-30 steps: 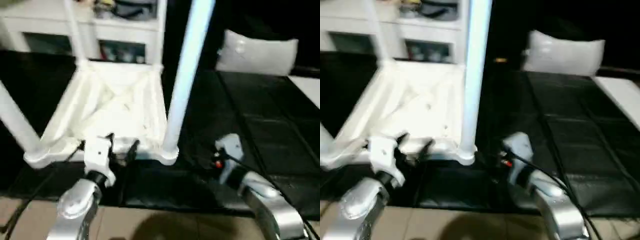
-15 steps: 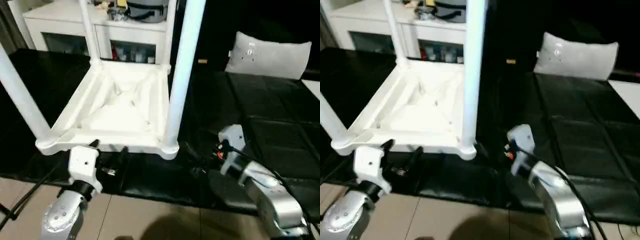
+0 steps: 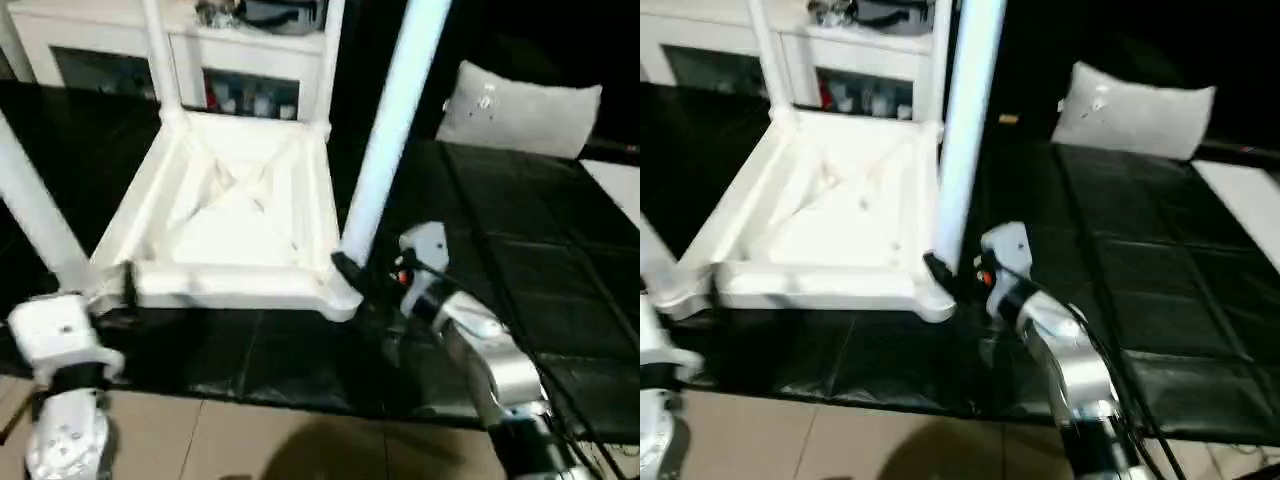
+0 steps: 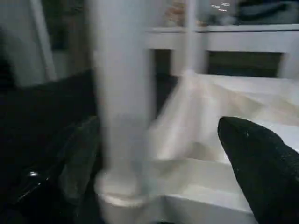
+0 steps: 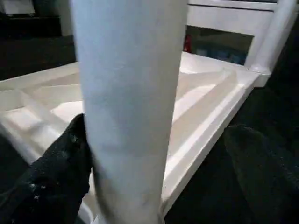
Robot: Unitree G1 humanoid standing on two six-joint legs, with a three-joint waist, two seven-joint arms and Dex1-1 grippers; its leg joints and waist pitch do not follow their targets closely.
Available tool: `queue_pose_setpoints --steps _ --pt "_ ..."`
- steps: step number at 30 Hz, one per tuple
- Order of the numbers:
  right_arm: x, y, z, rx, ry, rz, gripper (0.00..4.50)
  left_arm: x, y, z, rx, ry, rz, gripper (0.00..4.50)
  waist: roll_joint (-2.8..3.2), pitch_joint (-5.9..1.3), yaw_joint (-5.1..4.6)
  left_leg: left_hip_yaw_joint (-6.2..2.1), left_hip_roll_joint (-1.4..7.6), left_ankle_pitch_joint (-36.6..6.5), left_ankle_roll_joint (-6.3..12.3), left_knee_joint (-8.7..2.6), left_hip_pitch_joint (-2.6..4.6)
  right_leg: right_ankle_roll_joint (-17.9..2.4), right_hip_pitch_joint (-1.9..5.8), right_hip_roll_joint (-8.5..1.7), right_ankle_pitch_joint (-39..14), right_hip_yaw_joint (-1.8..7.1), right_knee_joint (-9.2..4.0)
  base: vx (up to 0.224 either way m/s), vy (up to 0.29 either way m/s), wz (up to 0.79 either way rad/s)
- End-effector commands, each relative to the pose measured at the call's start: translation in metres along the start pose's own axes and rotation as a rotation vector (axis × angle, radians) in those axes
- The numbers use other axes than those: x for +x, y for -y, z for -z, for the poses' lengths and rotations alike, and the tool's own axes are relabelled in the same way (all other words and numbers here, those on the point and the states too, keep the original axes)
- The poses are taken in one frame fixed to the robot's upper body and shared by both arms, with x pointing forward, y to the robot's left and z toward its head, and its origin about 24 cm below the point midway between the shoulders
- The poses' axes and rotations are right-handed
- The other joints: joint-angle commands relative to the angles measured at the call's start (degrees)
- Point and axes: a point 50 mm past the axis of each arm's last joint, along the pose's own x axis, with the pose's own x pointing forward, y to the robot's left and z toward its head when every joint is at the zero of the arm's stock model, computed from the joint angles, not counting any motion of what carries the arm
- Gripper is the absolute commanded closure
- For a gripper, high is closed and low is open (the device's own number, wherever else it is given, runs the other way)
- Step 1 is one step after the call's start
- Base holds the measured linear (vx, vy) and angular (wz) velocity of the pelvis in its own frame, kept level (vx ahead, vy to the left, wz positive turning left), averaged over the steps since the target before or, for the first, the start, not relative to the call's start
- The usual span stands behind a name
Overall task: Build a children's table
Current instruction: Flip table
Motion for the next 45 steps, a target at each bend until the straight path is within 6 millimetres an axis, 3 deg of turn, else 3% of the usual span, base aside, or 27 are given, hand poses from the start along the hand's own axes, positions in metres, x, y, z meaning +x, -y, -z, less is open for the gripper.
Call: queue_pose_setpoints --steps 1,4,8,13,17,19,20,22,26,35,39,45 --pt "-0.008 0.019 0.0 -0.007 0.006 0.123 0.0 0.003 -0.002 -0.002 0.005 0.016 -0.052 0.09 1.4 -2.6 -0.35 -3.71 7.7 -7.75 0.1 -5.48 -0.08 -3.75 1.51 -10.23 -6.21 6.52 -3.37 0.0 0.0 0.0" --pt "-0.014 0.027 -0.001 -0.003 0.017 0.176 0.0 0.006 0.0 -0.002 -0.001 0.016 -0.024 0.09 1.54 -2.56 0.02 -3.56 7.53 -6.76 0.58 -5.38 -0.3 -3.58 1.47 -10.35 -6.62 6.6 -3.41 0.0 0.0 0.0" --pt "-0.03 0.045 -0.003 -0.01 0.027 0.283 0.0 0.008 0.01 0.002 -0.006 -0.019 0.089 0.09 1.49 -2.24 0.06 -3.5 7.39 -10.52 -0.04 -5.61 0.07 -1.97 1.21 -10.37 -13.7 6.6 -4.36 0.0 0.0 0.0" --pt "-0.051 0.057 0.0 -0.029 -0.001 0.355 0.0 0.008 0.024 0.005 -0.063 -0.056 0.271 0.09 1.55 -2.39 0.25 -3.47 7.46 -10.05 -0.27 -5.56 0.2 -1.73 1.11 -10.39 -13.35 6.63 -4.27 0.0 0.0 0.0" --pt "-0.053 0.048 0.002 -0.04 -0.025 0.284 0.0 0.011 0.028 0.006 -0.068 -0.08 0.34 0.09 1.15 -2.26 -0.22 -3.38 7.14 -9.04 1.22 -5.58 -0.43 -1.68 1.52 -10.42 -14.07 6.5 -4.43 0.0 0.0 0.0" --pt "-0.053 0.034 0.003 -0.066 -0.055 0.172 0.0 0.015 0.028 0.006 -0.076 -0.082 0.368 0.24 1.05 -2.26 -0.05 -3.17 6.91 -8.24 2.06 -5.28 -0.21 -0.76 1.47 -10.37 -15.68 6.46 -4.83 0.0 0.0 0.0" --pt "-0.054 0.018 0.007 -0.047 -0.101 0.027 0.0 0.019 0.027 0.008 -0.077 -0.101 0.385 0.35 1.12 -2.12 -0.17 -3.2 6.86 -8.58 2.74 -5.39 -0.27 -0.16 1.42 -10.12 -17.6 6.24 -5.11 0.0 0.0 0.0" --pt "-0.055 0.006 0.007 -0.042 -0.125 -0.086 0.0 0.023 0.025 0.012 -0.056 -0.12 0.367 0.46 1.42 -2.15 0.11 -3.37 7.1 -8.79 3.19 -5.4 0.03 0.84 1.31 -9.95 -17.77 6.18 -5.24 0.0 0.0 0.0" --pt "-0.051 -0.007 -0.002 0.0 -0.12 -0.198 0.0 0.028 0.025 0.012 -0.074 -0.122 0.36 0.83 1.36 -2.27 0.1 -3.59 7.49 -8.88 2.58 -5.55 -0.09 0.12 1.3 -10.13 -16.76 6.18 -5.08 0.0 0.0 0.0" --pt "-0.033 -0.013 -0.005 -0.004 -0.151 -0.235 0.0 0.035 0.029 0.018 -0.074 -0.155 0.364 0.89 1.0 -2.48 0.24 -3.36 7.19 -7.06 2.08 -5.32 -0.15 -0.58 1.28 -10.28 -15.92 6.21 -4.82 0.0 0.0 0.0" --pt "-0.027 -0.015 -0.001 0.024 -0.176 -0.245 0.0 0.04 0.03 0.018 -0.089 -0.167 0.357 0.89 1.33 -2.66 0.33 -3.52 7.48 -6.96 1.34 -5.36 0.04 -1.11 1.28 -10.37 -14.5 6.29 -4.58 0.0 0.0 0.0" --pt "-0.02 -0.014 0.002 0.002 -0.181 -0.238 0.0 0.045 0.031 0.018 -0.117 -0.181 0.348 0.89 1.51 -2.71 0.4 -3.48 7.45 -6.2 1.01 -5.31 -0.24 -2.67 1.5 -10.56 -11.09 6.34 -4.03 0.0 0.0 0.0"
